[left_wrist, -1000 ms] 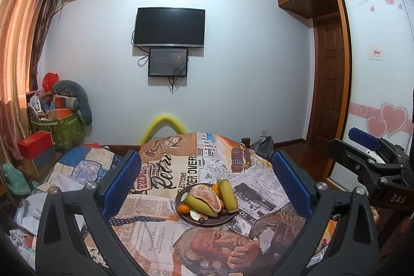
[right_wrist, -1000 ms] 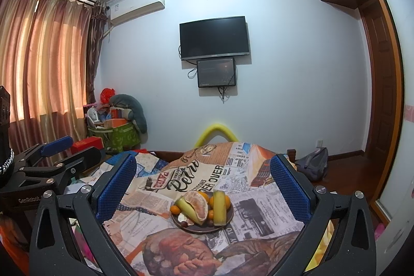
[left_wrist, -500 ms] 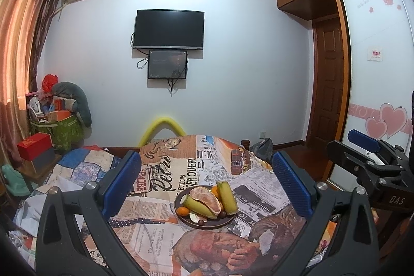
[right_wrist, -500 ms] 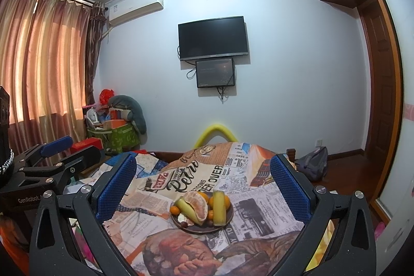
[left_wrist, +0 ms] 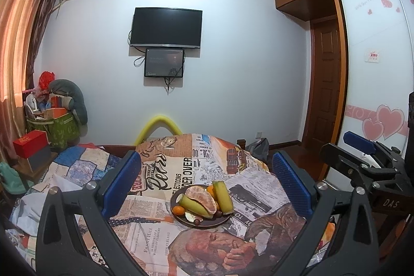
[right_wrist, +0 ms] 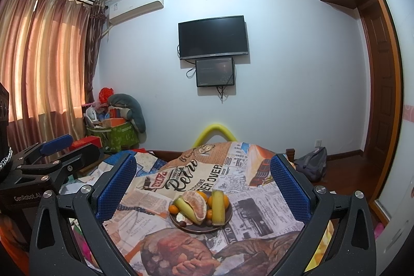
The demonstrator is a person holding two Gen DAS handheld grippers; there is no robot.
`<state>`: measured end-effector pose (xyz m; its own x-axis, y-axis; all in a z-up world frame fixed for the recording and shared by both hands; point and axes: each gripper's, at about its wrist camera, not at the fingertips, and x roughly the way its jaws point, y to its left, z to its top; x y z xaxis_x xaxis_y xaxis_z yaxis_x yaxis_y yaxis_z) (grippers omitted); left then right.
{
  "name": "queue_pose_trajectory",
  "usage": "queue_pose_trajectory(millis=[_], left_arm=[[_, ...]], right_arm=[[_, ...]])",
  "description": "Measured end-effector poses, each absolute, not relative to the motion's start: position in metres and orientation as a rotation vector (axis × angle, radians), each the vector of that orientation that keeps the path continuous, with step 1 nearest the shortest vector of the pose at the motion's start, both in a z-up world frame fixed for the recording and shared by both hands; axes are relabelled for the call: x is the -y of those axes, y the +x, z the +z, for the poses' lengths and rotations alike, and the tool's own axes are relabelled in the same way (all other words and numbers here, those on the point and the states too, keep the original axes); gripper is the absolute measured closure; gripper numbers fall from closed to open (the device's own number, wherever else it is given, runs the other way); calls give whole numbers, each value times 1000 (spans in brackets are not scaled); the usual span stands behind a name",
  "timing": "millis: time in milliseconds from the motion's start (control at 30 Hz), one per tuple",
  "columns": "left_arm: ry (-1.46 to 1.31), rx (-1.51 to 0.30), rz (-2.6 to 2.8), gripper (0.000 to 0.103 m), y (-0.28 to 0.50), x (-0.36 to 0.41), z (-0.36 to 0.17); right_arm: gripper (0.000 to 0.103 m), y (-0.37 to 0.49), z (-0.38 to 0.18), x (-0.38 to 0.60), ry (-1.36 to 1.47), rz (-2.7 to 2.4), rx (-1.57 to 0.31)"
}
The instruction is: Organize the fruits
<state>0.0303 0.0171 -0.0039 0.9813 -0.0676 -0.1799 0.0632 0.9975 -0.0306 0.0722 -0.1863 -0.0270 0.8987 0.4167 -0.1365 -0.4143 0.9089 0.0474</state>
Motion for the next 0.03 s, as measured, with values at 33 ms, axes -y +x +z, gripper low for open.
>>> queue_pose_trajectory(millis=[33], left_arm=[[-26,-184,-66,0,31,-18,-4]], right_arm=[[0,73,-27,186,17,430,-147]])
